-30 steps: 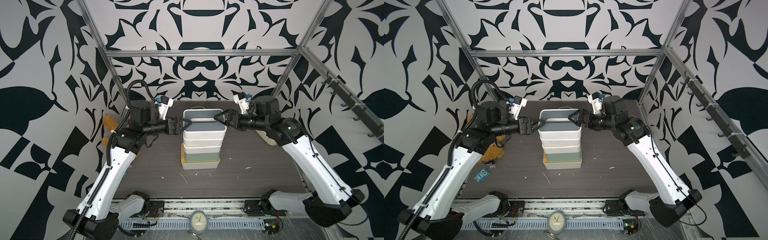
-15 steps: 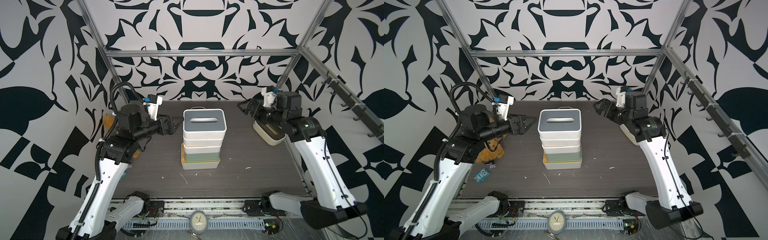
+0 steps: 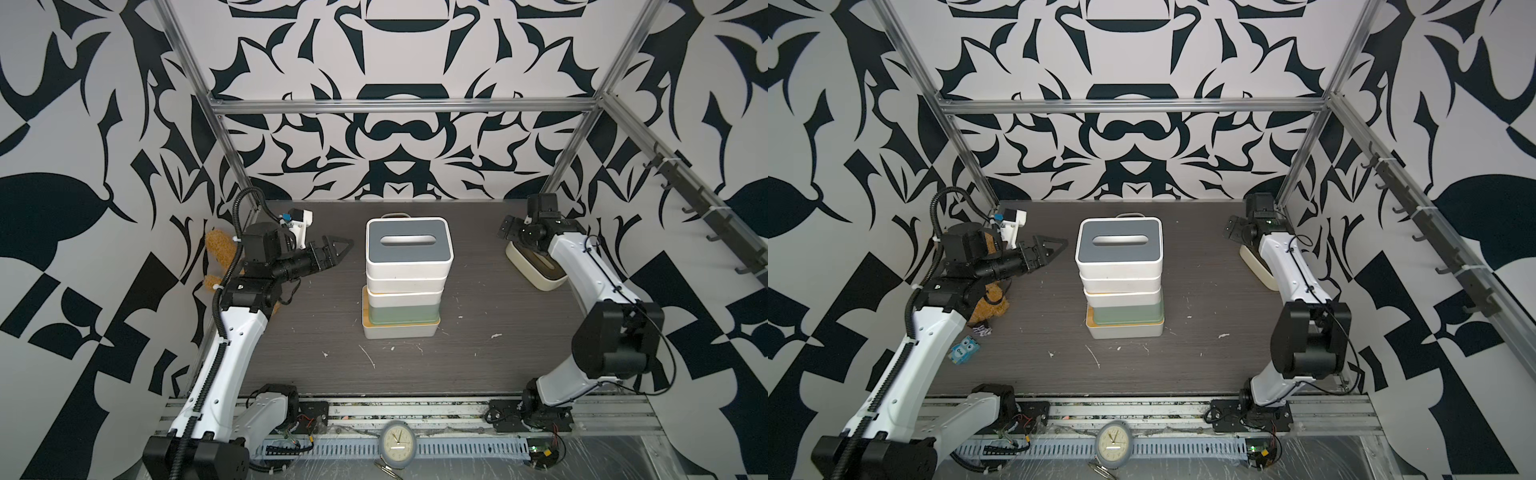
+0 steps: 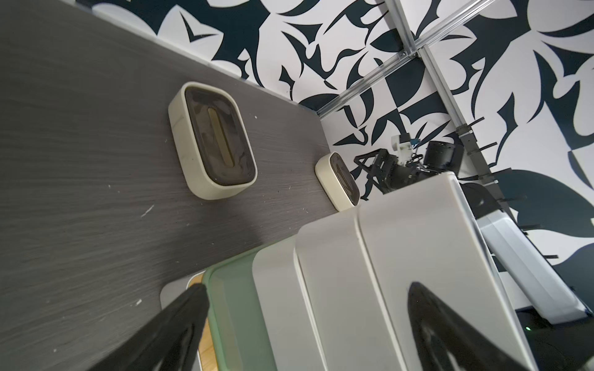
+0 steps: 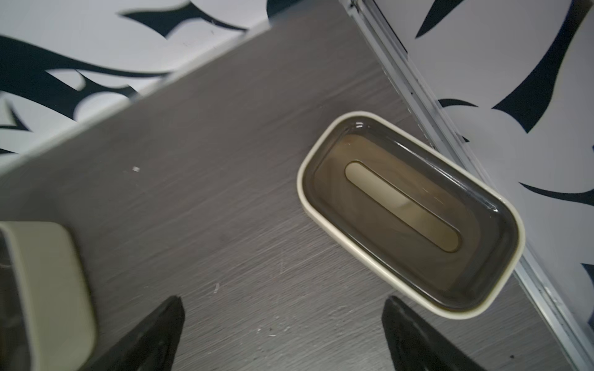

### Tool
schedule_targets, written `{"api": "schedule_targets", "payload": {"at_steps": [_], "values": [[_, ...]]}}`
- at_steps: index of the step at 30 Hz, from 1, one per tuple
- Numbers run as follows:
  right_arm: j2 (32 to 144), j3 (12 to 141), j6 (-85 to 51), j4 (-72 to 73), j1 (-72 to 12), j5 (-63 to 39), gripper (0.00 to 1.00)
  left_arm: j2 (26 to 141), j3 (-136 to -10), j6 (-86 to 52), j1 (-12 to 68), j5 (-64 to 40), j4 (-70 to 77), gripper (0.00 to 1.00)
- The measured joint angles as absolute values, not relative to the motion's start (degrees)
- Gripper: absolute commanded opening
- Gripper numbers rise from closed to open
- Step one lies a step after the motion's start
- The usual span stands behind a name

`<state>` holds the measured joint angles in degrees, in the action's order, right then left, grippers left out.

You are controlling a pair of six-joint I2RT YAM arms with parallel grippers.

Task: Stack the tissue boxes
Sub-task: Place the tissue box at the tissue box, then adjust the tissue box at the center of the board.

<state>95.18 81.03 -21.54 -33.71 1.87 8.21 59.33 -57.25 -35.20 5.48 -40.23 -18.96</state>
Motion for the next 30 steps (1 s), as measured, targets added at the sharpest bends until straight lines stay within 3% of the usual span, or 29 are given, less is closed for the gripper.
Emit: {"api": "schedule_targets", "payload": {"at_steps": [10,30], "values": [[112.75,94.37,-15.22,-38.89,8.27,4.16,0.93,59.96,-54.06,-39.0,4.54,-44.05,-13.65,0.99],[118.1,95.48,-10.5,-40.8,12.05,-1.19,0.9,60.38,-54.06,-39.07,4.51,-44.97,-12.23,0.99]]}}
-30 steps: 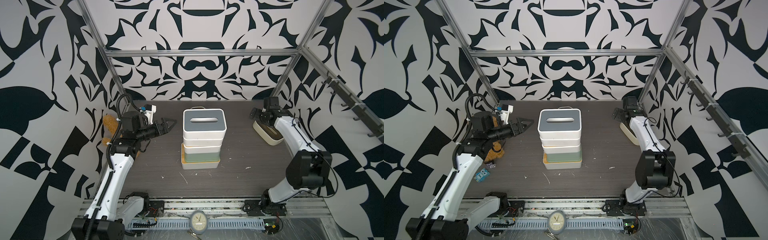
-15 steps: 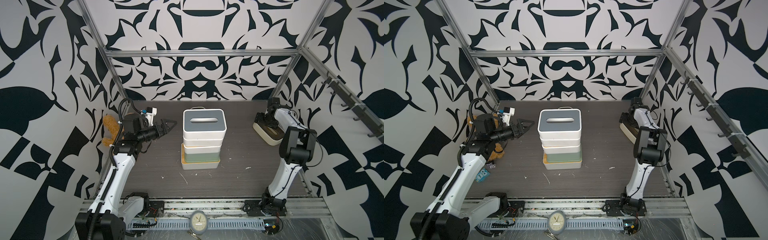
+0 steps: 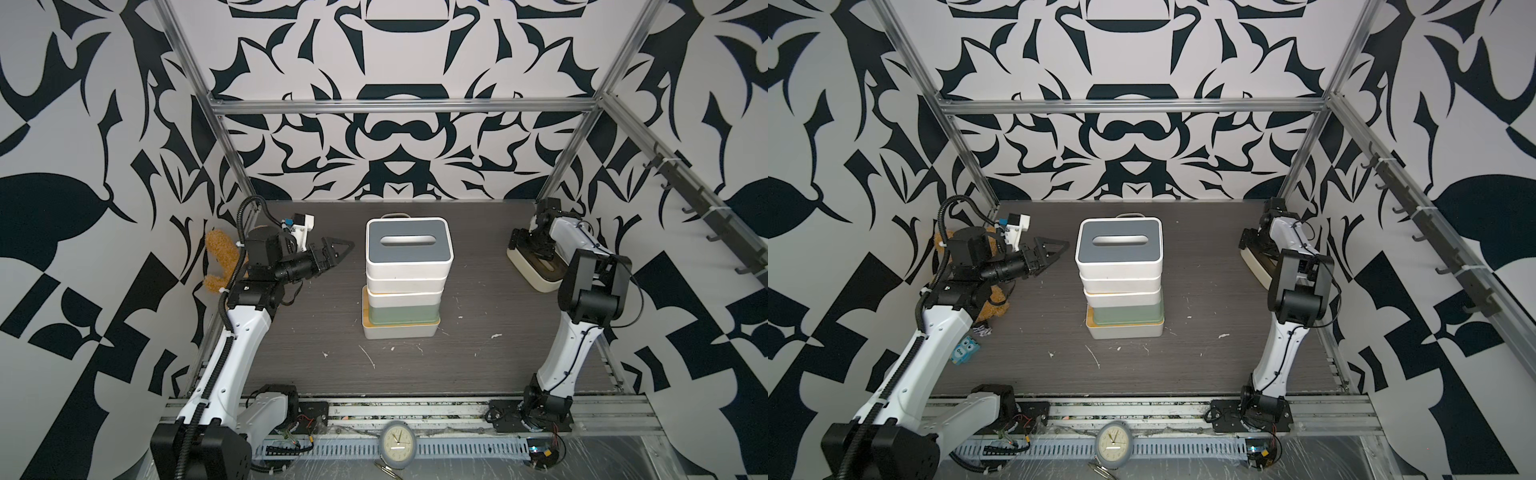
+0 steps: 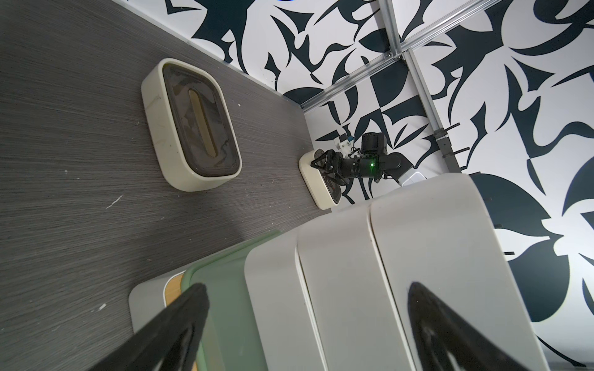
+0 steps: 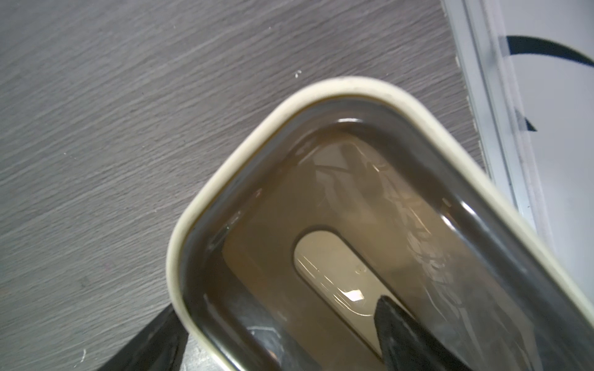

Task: Stack the tissue boxes
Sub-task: Adjust the tissue box at the center of the board, then pick up the tissue box from the center of the board.

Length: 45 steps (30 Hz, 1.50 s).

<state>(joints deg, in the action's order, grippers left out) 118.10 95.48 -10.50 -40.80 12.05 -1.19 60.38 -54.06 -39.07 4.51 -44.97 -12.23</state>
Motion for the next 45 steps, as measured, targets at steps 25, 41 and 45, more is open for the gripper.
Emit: {"api": "schedule_targets", "payload": {"at_steps": [25,41,45], "values": [[112.6,92.95,-15.51,-44.27,6.09,-1.26,0.94,60.47,-54.06,-39.46,4.51,-45.04,-11.7,0.99],[109.47,84.99,-8.36,-46.41,5.63,-1.1,0.92,60.45,-54.06,-40.07,4.51,-45.69,-11.46,0.99],[109.56,84.68,-7.9,-46.06,5.43,-0.67,0.91,60.45,-54.06,-40.32,4.51,-45.87,-11.38,0.99]]}}
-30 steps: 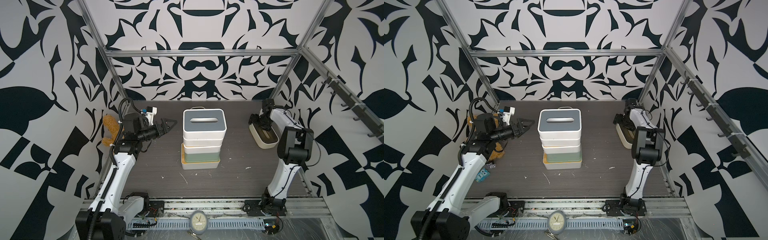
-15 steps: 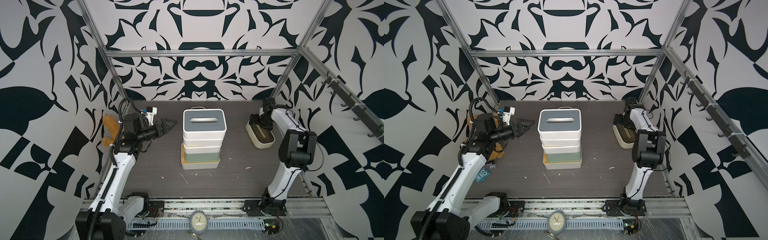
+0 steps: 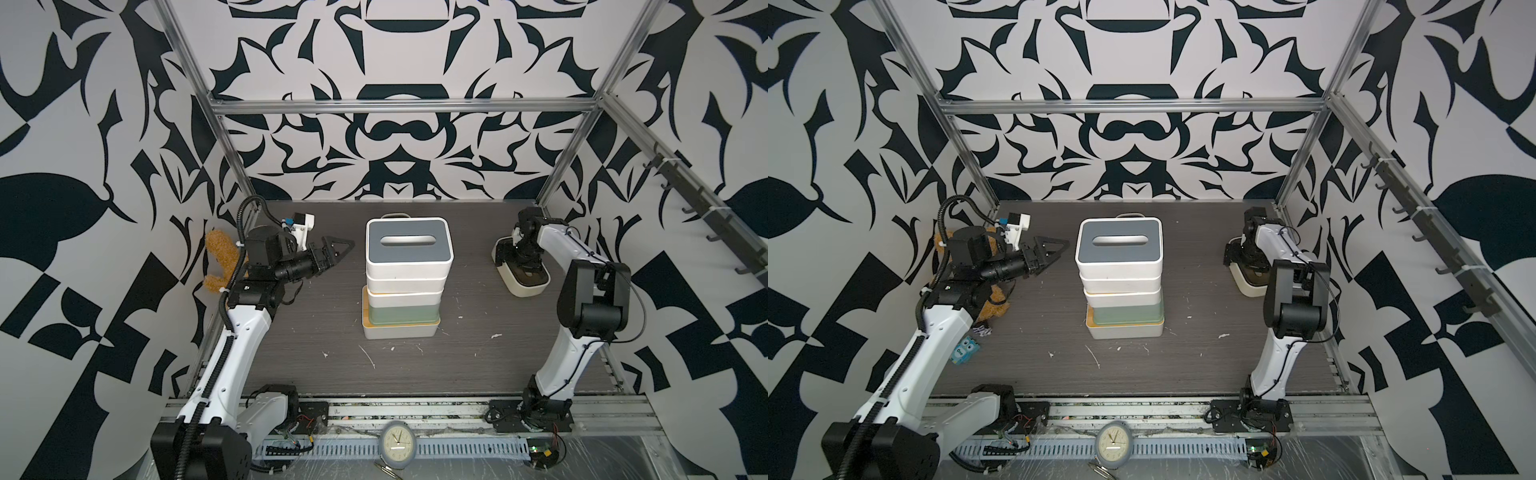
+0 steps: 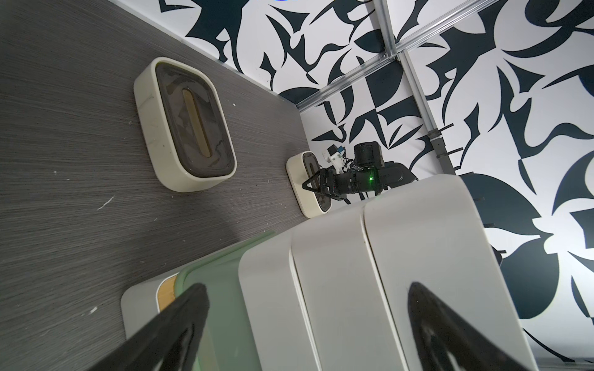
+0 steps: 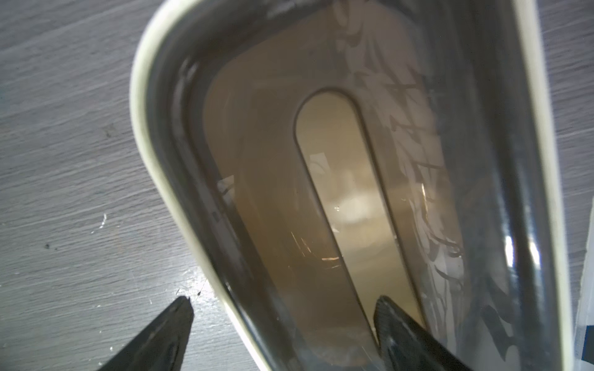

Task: Stack the tissue boxes
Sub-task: Pick up the tissue box from the center of the board.

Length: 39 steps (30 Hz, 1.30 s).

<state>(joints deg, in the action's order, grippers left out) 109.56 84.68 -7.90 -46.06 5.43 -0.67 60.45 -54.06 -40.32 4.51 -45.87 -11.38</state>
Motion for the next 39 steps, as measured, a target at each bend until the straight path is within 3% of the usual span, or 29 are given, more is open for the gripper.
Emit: {"api": "schedule_targets", "payload": {"at_steps": [17,29,35,39], "values": [[112.79,83.77,-6.59,-43.53,4.71,0.99,0.9,60.45,-54.06,-41.12,4.51,-46.3,-11.31,0.99],[112.92,81.93,-6.92,-41.06,3.11,0.95,0.57,60.64,-54.39,-42.11,4.51,-46.28,-10.85,0.99],[109.21,80.27,-7.97,-40.71,2.83,-2.83,0.48,61.54,-55.4,-42.74,4.51,-46.26,-10.39,0.99],[105.32,80.14,-8.71,-40.16,2.74,-5.45,0.47,61.76,-55.83,-43.35,4.51,-46.22,-10.48,1.0]]}}
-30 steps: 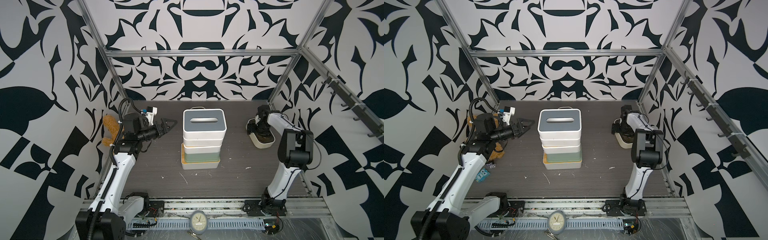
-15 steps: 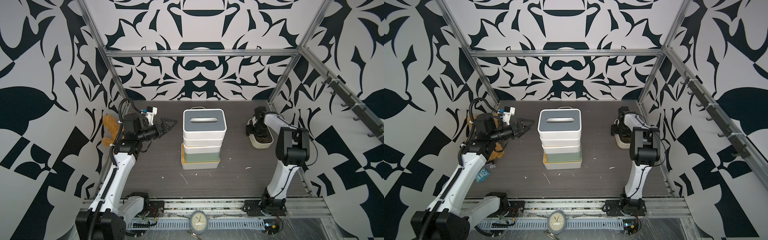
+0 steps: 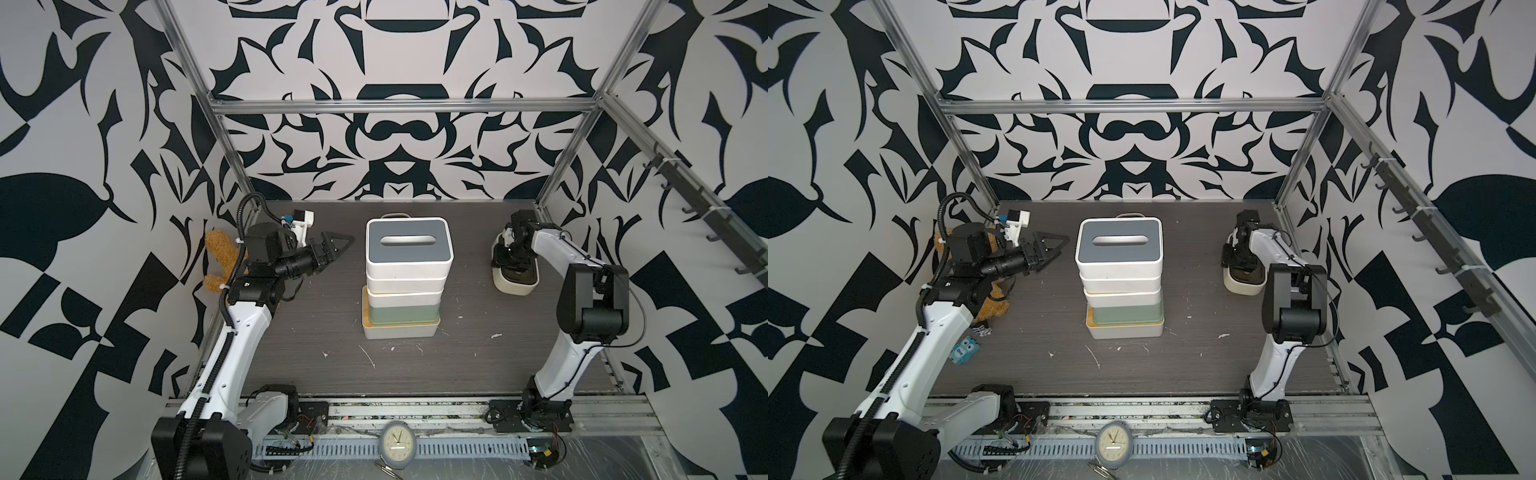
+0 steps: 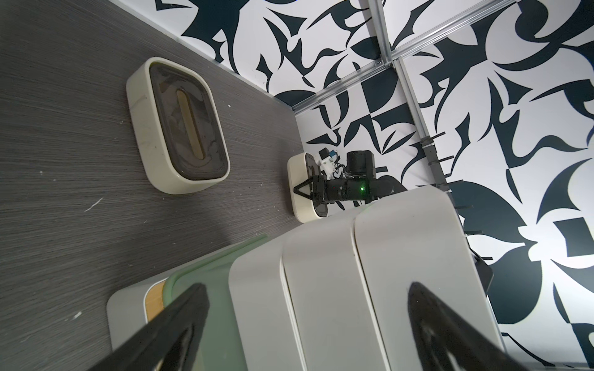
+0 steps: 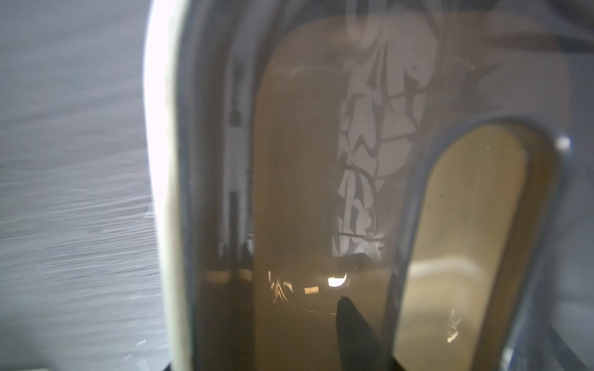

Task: Stack the tissue boxes
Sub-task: Pick up the tissue box from the center of the board.

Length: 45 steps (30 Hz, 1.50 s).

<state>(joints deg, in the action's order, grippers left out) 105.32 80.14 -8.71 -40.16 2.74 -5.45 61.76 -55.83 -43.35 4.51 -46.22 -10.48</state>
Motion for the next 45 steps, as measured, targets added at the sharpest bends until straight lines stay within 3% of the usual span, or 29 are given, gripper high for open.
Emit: {"api": "schedule_targets", "payload": {"at_steps": [9,22,28,38,45], "values": [[95.98,80.14,-11.35,-38.24,2.63,-12.69,0.45,61.23,-62.94,-42.85,4.51,-44.73,-12.29,1.0],[72.88,80.95,-12.47,-30.37,-2.68,-21.65,0.48,59.77,-79.15,-42.63,6.52,-42.57,-16.03,1.0],[69.23,83.61,-8.47,-29.06,-9.06,-24.51,0.49,64.16,-93.14,-37.34,19.03,-36.8,-22.65,0.99],[67.53,89.58,-0.14,-29.89,-17.26,-29.28,0.48,83.72,-119.55,-24.91,41.47,-22.87,-38.44,0.99],[65.76,92.27,3.31,-32.21,-19.51,-31.62,0.47,90.83,-127.9,-21.23,47.77,-15.46,-45.47,0.99]]}}
